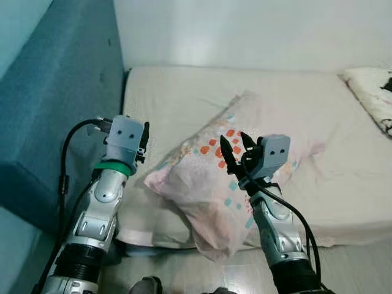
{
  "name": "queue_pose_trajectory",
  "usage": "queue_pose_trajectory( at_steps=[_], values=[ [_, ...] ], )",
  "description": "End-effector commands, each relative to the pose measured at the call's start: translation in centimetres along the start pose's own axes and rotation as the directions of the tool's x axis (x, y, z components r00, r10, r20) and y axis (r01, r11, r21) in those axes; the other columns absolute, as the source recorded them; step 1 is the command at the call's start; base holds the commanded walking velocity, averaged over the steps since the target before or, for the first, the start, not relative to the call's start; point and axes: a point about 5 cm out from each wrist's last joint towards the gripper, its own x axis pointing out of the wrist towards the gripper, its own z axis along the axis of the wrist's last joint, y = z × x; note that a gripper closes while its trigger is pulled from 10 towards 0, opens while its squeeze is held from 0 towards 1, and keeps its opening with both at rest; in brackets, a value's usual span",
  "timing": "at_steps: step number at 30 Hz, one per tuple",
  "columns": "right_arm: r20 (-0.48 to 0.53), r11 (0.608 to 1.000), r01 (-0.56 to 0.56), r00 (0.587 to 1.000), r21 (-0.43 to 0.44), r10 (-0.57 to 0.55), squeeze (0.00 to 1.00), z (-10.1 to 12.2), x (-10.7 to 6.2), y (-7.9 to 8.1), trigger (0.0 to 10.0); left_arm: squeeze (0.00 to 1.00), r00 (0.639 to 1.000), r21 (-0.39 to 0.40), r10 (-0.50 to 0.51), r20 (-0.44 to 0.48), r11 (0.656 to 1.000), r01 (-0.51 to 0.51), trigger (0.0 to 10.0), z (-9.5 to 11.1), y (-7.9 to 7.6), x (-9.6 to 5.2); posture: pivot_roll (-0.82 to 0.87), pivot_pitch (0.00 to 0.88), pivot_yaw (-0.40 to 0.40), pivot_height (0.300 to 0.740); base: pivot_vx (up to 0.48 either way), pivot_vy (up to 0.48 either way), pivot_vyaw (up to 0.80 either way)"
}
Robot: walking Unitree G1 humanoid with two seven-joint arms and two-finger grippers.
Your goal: Clean up the room
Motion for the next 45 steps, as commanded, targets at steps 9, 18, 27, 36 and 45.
queue_pose_trajectory(
  at_steps=[9, 18, 27, 36, 45],
  values=[
    [-0.017, 1.0, 0.024, 1.0, -0.013, -0.024, 0.0, -0.3, -0.54, -0.6, 10.0, 0.0, 0.999, 0.0, -0.032, -0.038, 0.999, 0.032, 10.0, -0.49, -1.06, -0.2, -0.07, 0.069, 0.026, 0.74, 0.0, 0.0, 0.0],
    [-0.015, 0.999, 0.024, 1.0, -0.024, -0.024, 0.0, -0.23, -0.41, -0.37, 10.0, 0.0, 0.997, -0.014, -0.043, -0.071, 0.999, 0.043, 10.0, -0.78, -1.34, -0.2, -0.07, 0.068, 0.026, 0.74, 0.0, 0.0, 0.0],
    [-0.027, 0.996, 0.045, 0.999, -0.074, -0.048, 0.0, -0.32, -0.41, -0.76, 10.0, 0.0, 0.995, -0.044, -0.037, -0.091, 0.998, 0.033, 10.0, -1.03, -1.45, -0.17, -0.07, 0.069, 0.026, 0.74, 0.0, 0.0, 0.6],
    [-0.03, 0.997, 0.038, 0.999, -0.068, -0.04, 0.0, -0.37, -0.34, -0.73, 10.0, 0.0, 0.995, -0.044, -0.025, -0.095, 0.999, 0.021, 10.0, -0.93, -1.31, 0.04, -0.07, 0.064, 0.027, 0.74, 0.0, 0.0, 0.76],
    [-0.028, 0.995, 0.053, 0.998, -0.081, -0.055, 0.0, -0.35, -0.2, -0.9, 10.0, 0.0, 0.995, -0.034, -0.028, -0.091, 0.999, 0.025, 10.0, -0.93, -1.26, 0.14, -0.07, 0.055, 0.029, 0.74, 0.0, 0.0, 0.74]
  ],
)
